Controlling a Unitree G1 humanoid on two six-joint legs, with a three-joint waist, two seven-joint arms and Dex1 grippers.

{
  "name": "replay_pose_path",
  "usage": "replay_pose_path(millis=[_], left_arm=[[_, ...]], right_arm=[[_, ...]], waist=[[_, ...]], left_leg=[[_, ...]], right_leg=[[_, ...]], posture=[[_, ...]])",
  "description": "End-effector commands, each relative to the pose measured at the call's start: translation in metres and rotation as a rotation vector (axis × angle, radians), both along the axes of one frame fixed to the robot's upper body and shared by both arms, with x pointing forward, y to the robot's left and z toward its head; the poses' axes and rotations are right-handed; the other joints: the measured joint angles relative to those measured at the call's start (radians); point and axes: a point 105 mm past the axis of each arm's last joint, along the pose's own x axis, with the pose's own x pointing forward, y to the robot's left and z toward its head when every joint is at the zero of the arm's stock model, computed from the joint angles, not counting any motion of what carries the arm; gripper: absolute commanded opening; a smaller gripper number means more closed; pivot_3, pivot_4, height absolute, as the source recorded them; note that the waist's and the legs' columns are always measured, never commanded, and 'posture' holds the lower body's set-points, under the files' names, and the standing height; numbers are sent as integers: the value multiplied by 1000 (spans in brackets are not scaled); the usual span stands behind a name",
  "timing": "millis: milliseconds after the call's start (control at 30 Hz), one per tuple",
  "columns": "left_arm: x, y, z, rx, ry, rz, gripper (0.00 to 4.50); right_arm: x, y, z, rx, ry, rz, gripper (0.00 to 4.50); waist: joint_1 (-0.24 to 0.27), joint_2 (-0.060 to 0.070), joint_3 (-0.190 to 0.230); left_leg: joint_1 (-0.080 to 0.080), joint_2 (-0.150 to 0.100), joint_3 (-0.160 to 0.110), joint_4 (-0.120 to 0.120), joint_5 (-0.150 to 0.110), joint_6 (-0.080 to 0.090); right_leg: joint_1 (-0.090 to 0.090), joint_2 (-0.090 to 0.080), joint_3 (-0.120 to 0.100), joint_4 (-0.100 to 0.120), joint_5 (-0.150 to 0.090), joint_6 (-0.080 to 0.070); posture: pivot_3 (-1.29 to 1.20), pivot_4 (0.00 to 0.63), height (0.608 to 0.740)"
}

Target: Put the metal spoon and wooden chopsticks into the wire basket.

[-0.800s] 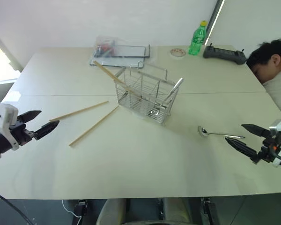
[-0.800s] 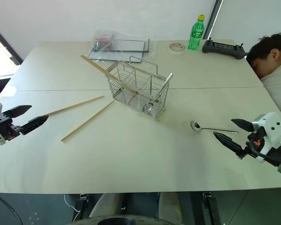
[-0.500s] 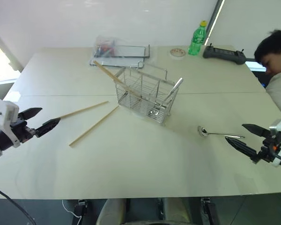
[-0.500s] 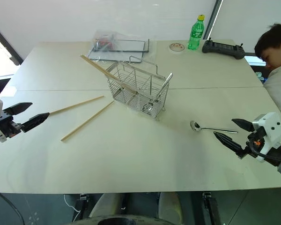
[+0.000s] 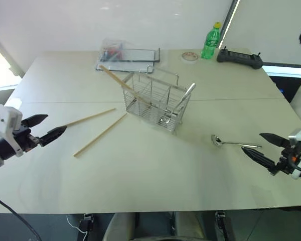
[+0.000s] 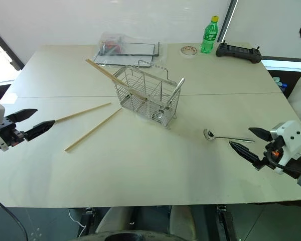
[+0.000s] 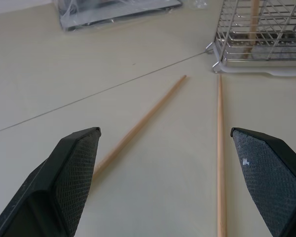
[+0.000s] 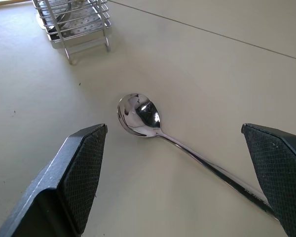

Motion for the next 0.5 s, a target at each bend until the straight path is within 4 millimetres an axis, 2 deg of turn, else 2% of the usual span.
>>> replay_pose_path(millis=[33, 267, 333, 500], left_arm=[[1, -5, 16, 38, -42, -27, 4465], [3, -9, 14, 46, 17, -38, 4465], [5, -24, 23, 26, -1, -107, 4465], [-6, -85, 40, 8, 40, -429, 4465]], right_arm=[[2, 2, 8, -19, -32, 15, 4485], [4, 0, 12, -25, -44, 12, 4485], [5, 0, 12, -34, -48, 15, 4485], [15, 4, 13, -93, -17, 95, 4485]], waist=[[0, 0, 0], [0, 0, 0], [0, 0, 0], [-1, -1, 0]], left_leg=[[0, 0, 0, 0, 0, 0], [0, 0, 0, 0, 0, 0], [0, 0, 0, 0, 0, 0], [0, 0, 0, 2, 0, 0]], right_leg=[[0, 0, 0, 0, 0, 0], [0, 0, 0, 0, 0, 0], [0, 0, 0, 0, 0, 0], [2, 0, 0, 1, 0, 0]], posture=[[0, 150, 725], [0, 150, 725], [0, 150, 725], [0, 150, 725]])
